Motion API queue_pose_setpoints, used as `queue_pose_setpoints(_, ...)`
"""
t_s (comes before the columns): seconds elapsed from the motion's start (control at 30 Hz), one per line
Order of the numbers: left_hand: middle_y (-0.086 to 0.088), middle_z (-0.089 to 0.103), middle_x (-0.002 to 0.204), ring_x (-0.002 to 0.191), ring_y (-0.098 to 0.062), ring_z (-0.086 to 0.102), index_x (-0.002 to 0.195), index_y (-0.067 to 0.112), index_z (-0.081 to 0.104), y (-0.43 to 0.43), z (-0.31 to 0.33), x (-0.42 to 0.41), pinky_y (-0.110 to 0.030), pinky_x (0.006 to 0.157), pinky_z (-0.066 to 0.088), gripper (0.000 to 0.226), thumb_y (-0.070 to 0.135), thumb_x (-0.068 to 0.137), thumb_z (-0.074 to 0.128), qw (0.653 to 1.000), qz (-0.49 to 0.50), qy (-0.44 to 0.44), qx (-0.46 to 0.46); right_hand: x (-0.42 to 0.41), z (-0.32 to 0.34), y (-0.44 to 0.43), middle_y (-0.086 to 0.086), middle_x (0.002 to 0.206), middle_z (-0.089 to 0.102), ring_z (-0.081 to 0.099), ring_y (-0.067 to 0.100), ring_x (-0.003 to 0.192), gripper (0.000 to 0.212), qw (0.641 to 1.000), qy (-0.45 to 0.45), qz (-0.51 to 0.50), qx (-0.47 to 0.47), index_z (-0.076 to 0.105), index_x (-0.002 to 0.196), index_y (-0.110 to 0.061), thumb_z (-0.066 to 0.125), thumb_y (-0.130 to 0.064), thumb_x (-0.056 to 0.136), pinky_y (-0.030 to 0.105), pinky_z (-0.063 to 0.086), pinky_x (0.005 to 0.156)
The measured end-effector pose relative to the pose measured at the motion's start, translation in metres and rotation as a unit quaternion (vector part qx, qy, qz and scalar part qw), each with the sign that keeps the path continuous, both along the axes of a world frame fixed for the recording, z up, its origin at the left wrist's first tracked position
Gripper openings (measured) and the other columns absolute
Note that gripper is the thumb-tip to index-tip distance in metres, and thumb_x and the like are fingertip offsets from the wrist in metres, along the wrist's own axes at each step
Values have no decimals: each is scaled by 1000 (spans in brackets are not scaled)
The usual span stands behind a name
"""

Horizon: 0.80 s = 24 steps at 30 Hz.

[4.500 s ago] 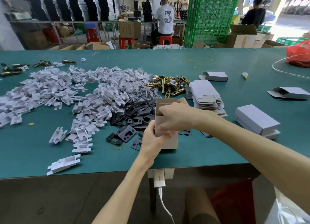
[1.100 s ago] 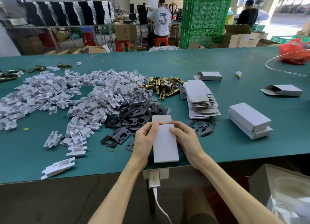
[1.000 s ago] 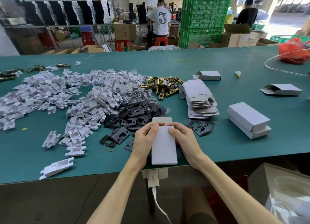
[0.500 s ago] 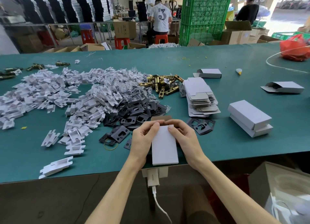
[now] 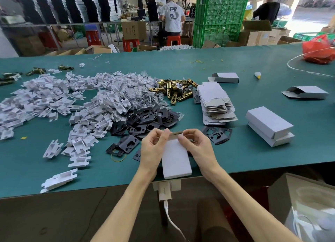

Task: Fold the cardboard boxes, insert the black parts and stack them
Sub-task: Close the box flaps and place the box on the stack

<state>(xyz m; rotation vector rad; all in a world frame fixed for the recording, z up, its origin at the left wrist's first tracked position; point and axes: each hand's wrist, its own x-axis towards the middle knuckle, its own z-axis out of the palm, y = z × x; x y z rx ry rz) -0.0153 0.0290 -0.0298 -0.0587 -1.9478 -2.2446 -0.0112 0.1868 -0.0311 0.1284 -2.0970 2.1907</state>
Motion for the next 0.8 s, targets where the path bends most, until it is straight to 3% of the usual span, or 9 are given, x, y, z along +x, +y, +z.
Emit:
queue_pose_setpoints(0.1,-12,67,92,82,-27,62,91,14,67,-2,-1,-1,-52,75,53,15,27,99,70,999,45,-8,30,0,1,-2,-9,110,70,68,2,100,39,998,-10,48,47,64,117,-24,79,-41,86,19,54,79)
queue_pose_setpoints(0.23,-8,74,103,93,-20,68,104,11,69,0,-1,-4,-53,92,55,6,16,100,67,995,87,-16,53,1,3,-5,-6,117,69,70,8,101,61,985,-30,125,111,50,135,-34,79,-41,82,31,59,88)
queue_pose_setpoints(0.3,-5,76,103,94,-23,69,106,11,71,0,-2,-3,-54,89,56,9,15,102,64,996,76,-18,49,2,4,-5,-4,114,70,71,11,100,60,986,-25,124,107,49,138,-33,79,-35,87,37,60,89)
queue_pose_setpoints(0.4,-7,77,97,83,-25,69,104,17,76,0,-4,-3,-46,72,58,14,16,104,61,999,44,-20,14,3,5,-2,2,115,73,72,19,101,55,992,-23,114,57,54,141,-26,77,-24,91,42,61,87)
queue_pose_setpoints(0.53,-4,77,96,78,-14,65,101,27,79,2,-4,-3,-25,63,54,14,22,101,65,1000,16,0,-24,5,8,3,4,116,75,72,22,99,48,992,-36,111,-39,61,136,-23,74,-15,91,33,60,80)
queue_pose_setpoints(0.67,-4,78,95,78,-14,63,99,32,82,1,-5,-4,-30,66,52,19,37,90,66,1000,23,-15,6,6,8,3,9,109,76,73,31,98,47,994,-65,74,-52,61,121,-15,84,-21,81,42,59,81)
queue_pose_setpoints(0.8,-2,78,92,79,-14,62,95,32,83,0,-6,-4,-32,70,51,17,35,89,68,998,49,-22,36,7,12,4,8,103,77,73,22,87,32,994,-66,71,-59,70,102,-16,85,-24,75,31,58,72)
